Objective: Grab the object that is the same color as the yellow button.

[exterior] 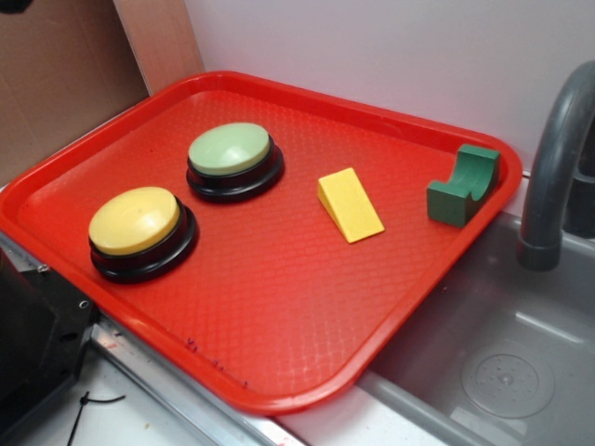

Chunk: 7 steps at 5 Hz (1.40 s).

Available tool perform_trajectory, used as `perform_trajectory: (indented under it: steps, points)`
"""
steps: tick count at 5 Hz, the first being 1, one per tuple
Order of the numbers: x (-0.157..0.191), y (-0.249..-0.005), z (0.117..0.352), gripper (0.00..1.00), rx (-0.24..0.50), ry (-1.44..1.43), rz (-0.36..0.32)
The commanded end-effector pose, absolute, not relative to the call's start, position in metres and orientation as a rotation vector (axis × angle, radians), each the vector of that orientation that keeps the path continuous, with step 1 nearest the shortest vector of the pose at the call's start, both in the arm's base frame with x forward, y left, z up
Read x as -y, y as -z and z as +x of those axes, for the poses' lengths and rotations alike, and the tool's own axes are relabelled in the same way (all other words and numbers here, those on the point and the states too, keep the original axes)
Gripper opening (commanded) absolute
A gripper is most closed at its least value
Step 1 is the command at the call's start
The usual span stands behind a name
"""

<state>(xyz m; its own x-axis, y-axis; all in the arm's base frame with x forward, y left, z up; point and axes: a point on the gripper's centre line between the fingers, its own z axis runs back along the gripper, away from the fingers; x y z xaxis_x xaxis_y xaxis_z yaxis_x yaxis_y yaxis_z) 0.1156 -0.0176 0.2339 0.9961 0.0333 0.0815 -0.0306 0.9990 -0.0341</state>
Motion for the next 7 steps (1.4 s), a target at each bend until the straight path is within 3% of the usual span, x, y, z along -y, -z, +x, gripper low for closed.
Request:
perform_trajectory:
  steps: [1, 2, 4, 6, 7]
  points:
    - [0.018, -0.234, 0.116, 1.0, 0.082, -0.032, -0.033]
    - [0.022, -0.227, 0.127, 1.0, 0.061, -0.131, -0.101]
    - [0.033, -0.204, 0.167, 1.0, 0.077, -0.471, -0.098]
    - [0.041, -0.169, 0.203, 1.0, 0.145, -0.912, -0.081]
    - [0.051, -0.141, 0.228, 1.0, 0.159, -1.067, -0.002]
